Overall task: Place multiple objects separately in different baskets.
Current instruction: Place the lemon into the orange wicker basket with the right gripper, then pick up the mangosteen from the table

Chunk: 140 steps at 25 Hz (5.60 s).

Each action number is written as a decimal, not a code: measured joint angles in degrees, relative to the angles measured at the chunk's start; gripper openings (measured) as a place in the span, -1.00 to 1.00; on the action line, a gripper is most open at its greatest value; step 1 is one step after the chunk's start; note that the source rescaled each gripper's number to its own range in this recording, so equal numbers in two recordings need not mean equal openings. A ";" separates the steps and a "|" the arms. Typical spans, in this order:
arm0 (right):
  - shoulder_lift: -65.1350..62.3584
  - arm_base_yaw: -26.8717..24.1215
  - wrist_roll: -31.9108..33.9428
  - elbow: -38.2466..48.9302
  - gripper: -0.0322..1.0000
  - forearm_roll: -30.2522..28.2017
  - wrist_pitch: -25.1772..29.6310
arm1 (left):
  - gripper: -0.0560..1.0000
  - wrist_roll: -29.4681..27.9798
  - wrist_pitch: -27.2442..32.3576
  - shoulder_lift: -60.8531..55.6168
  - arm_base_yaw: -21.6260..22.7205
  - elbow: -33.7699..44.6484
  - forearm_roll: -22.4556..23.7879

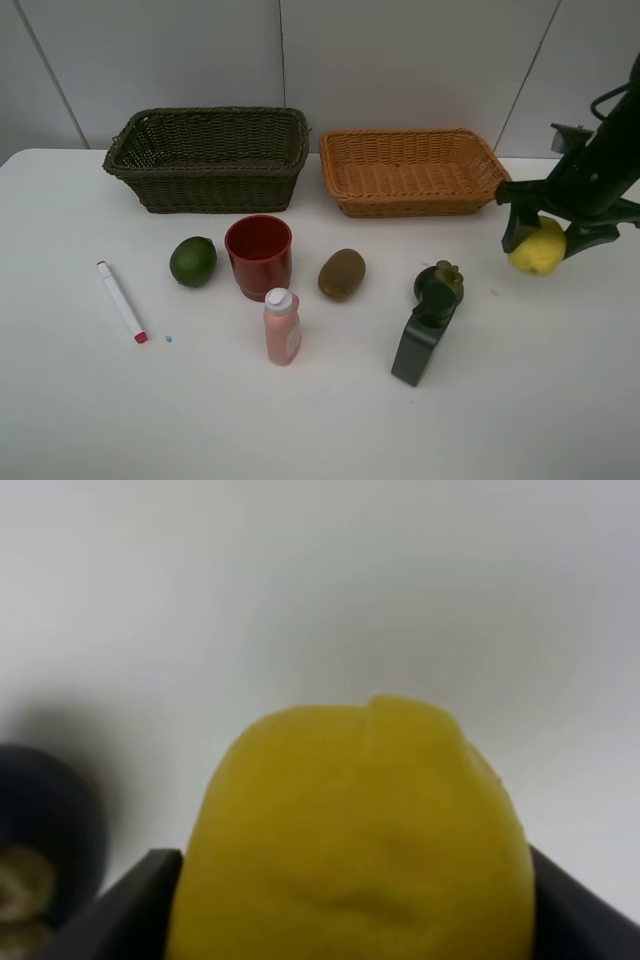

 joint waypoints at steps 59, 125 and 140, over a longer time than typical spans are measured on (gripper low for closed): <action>38.98 7.17 -0.20 -62.51 -0.03 -6.63 20.47 | 1.00 0.00 -0.02 0.00 0.00 0.00 0.00; 4.75 17.42 12.45 -9.92 1.00 -4.50 5.82 | 1.00 0.00 -0.02 0.00 0.00 0.00 0.00; 6.50 19.97 12.45 -1.74 1.00 -3.22 -2.87 | 1.00 0.00 -0.02 0.00 0.00 0.06 0.00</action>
